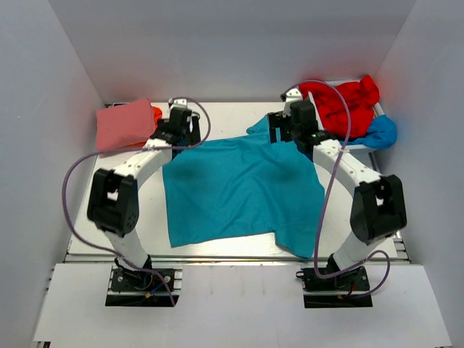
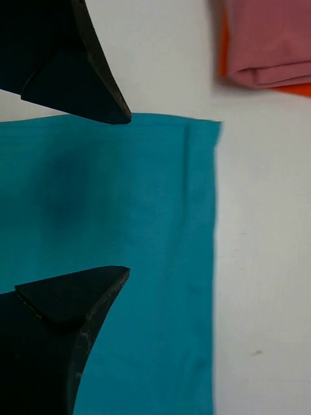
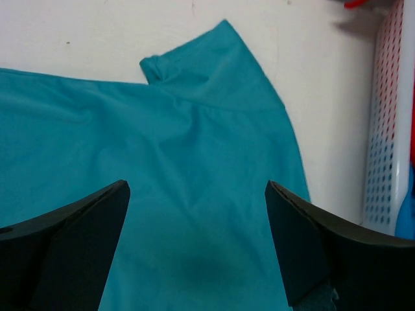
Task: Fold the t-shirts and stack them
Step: Flatten out the tshirt
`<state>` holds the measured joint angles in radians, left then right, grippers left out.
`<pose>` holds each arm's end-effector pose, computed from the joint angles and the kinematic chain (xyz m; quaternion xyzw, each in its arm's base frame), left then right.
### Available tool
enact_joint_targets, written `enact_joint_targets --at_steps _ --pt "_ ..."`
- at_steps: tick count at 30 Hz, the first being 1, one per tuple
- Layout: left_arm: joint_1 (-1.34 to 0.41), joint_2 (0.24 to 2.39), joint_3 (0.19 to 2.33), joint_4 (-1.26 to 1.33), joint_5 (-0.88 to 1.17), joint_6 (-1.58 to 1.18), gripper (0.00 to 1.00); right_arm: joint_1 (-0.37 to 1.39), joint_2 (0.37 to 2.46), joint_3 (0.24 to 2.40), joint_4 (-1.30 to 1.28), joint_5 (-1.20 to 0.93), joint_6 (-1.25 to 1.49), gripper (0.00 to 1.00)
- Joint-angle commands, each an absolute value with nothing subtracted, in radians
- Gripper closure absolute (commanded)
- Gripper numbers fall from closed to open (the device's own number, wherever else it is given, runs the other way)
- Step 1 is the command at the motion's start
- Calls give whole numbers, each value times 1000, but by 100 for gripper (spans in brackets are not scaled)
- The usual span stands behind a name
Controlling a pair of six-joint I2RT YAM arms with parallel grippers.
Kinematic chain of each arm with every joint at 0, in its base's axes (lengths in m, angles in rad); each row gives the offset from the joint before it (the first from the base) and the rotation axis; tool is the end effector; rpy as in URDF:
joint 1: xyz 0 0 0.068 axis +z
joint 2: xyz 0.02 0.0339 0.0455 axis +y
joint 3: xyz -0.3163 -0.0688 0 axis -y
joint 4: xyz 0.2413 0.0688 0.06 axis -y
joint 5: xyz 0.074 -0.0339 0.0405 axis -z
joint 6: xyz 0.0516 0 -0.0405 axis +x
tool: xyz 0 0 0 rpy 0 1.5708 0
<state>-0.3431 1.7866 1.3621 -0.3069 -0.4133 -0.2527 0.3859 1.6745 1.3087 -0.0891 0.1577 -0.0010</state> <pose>0.4049 -0.1226 0.2968 -0.0431 0.8966 0.0621 0.4362 0.3846 0.1475 0.3429 -0.1217 0.8380 0.0354 0.5308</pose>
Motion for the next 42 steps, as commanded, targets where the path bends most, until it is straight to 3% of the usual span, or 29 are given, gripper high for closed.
enact_joint_targets --at_steps 1,7,12,18,26,31,36,42 --pt "-345 1652 1224 -308 -285 -328 0 374 1618 1225 -158 163 112 10" --pt "-345 1615 1063 -279 -245 -382 0 362 1591 1108 -201 161 176 10" --pt "-345 1702 1049 -239 -261 -394 0 342 1634 1069 -224 186 229 10" --pt "-312 1932 1262 -311 -311 -394 0 310 1744 1100 -244 135 250 10" --pt "-232 2157 1456 -325 -210 -338 0 268 1873 1175 -268 106 258 10" --pt "-198 2330 1710 -382 -106 -272 0 247 1959 1248 -284 95 268 10" --pt "-198 2359 1776 -356 13 -184 0 244 1968 1302 -275 61 196 10" --pt "-198 2194 1726 -316 60 -150 0 262 1842 1278 -157 -78 62 10"
